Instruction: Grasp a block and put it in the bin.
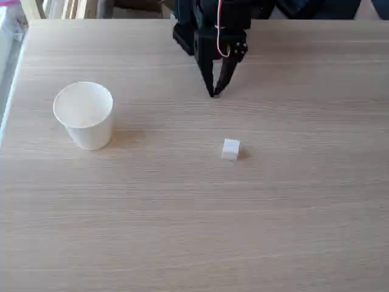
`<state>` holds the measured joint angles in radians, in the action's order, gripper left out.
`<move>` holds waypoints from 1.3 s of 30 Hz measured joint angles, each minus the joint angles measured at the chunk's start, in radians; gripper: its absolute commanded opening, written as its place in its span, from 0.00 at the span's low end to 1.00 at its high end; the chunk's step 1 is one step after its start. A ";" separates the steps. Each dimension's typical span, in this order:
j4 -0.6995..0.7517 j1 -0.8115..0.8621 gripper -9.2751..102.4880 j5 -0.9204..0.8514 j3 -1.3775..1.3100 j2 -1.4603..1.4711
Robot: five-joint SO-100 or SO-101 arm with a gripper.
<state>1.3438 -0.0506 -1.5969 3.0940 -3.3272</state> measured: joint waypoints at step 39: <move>0.005 -0.018 0.08 0.017 0.000 0.000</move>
<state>1.3484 -0.0690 -1.5800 3.0940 -3.3272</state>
